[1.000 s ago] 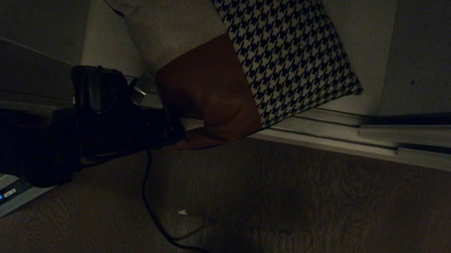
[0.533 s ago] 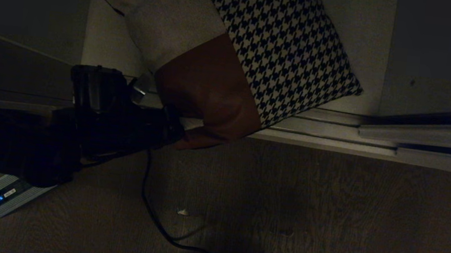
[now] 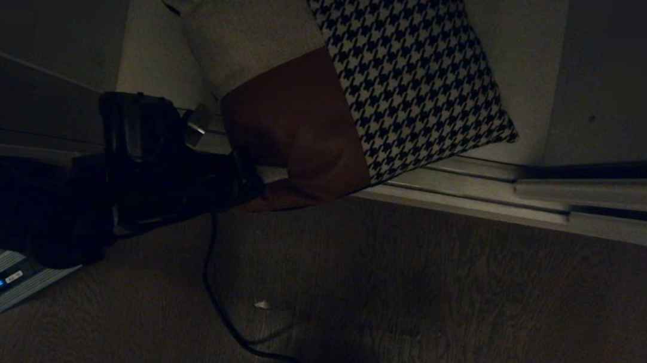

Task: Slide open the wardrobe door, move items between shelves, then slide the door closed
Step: Place the pillow on the higher shelf

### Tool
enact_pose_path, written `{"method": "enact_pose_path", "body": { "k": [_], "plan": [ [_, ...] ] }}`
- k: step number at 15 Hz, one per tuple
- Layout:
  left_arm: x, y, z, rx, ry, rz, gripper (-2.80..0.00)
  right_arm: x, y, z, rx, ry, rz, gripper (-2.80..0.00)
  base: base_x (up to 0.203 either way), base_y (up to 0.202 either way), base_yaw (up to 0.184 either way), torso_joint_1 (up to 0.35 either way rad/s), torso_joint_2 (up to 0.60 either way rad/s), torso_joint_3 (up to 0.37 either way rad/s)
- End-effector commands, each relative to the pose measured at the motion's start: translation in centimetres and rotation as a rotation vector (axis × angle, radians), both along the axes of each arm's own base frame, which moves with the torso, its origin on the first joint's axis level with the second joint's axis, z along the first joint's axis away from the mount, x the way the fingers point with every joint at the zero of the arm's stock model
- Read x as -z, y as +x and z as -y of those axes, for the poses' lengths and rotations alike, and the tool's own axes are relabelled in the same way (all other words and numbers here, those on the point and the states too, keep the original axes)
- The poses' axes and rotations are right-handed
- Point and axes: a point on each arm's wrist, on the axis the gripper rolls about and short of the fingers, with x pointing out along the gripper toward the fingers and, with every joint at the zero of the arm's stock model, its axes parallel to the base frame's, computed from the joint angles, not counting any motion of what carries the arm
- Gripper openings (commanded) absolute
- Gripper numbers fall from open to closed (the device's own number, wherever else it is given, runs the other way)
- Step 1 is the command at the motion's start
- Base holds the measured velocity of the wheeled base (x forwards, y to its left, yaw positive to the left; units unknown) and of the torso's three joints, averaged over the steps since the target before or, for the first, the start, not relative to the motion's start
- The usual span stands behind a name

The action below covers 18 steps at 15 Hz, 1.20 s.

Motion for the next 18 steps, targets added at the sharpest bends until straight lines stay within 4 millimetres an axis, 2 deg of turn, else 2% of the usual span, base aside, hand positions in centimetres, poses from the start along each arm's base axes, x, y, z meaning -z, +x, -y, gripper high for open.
{"method": "enact_pose_path", "body": {
  "k": [1,3,9,14,16,18],
  "plan": [
    [-0.2,0.1,0.0,0.001,-0.007,0.007,-2.80,-0.7,-0.9,0.0,0.032,-0.003,0.053,-2.80,0.000,0.000,0.000,0.000,0.00,0.000],
    [-0.5,0.6,0.1,-0.003,-0.009,0.013,-2.80,-0.2,-0.3,0.2,0.059,-0.051,0.039,-2.80,0.000,0.000,0.000,0.000,0.00,0.000],
    [0.2,1.0,0.1,-0.005,-0.002,0.002,-2.80,7.3,-1.3,0.6,0.084,-0.212,0.099,-2.80,0.000,0.000,0.000,0.000,0.00,0.000],
    [0.1,0.9,0.1,-0.034,0.001,0.013,-2.80,12.1,1.3,1.3,0.323,-0.417,0.021,-2.80,0.000,0.000,0.000,0.000,0.00,0.000],
    [-0.2,0.8,0.0,-0.040,-0.003,0.028,-2.80,13.7,3.1,1.5,0.440,-0.432,0.112,-2.80,0.000,0.000,0.000,0.000,0.00,0.000],
    [-0.6,0.5,-0.1,-0.056,0.002,0.048,-2.80,13.9,3.5,1.6,0.484,-0.428,0.190,-2.80,0.000,0.000,0.000,0.000,0.00,0.000]
  ]
}}
